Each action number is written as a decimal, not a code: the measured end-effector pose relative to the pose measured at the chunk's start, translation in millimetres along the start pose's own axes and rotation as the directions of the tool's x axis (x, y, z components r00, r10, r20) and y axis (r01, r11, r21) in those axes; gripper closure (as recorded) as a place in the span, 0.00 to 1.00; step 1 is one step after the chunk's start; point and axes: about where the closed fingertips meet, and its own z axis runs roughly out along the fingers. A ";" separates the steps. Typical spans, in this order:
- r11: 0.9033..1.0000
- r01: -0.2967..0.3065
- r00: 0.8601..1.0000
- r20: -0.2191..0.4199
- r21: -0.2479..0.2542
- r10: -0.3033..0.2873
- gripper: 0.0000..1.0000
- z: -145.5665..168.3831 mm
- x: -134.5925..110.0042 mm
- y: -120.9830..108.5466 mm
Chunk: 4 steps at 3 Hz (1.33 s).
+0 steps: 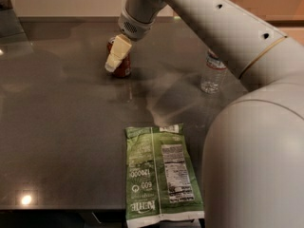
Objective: Move coke can near green jalapeno chip bag
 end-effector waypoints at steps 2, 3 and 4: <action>1.000 -0.013 1.000 0.022 -0.024 0.013 0.16 15.0 -11.9 -5.7; 1.000 -0.016 0.999 0.027 -0.022 0.017 0.40 12.1 -8.7 -9.0; 0.999 -0.008 0.999 0.044 -0.041 0.010 0.63 4.5 -4.7 -8.0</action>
Offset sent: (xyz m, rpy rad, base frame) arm 0.0173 0.0140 -0.0003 0.0468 0.0084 -0.0013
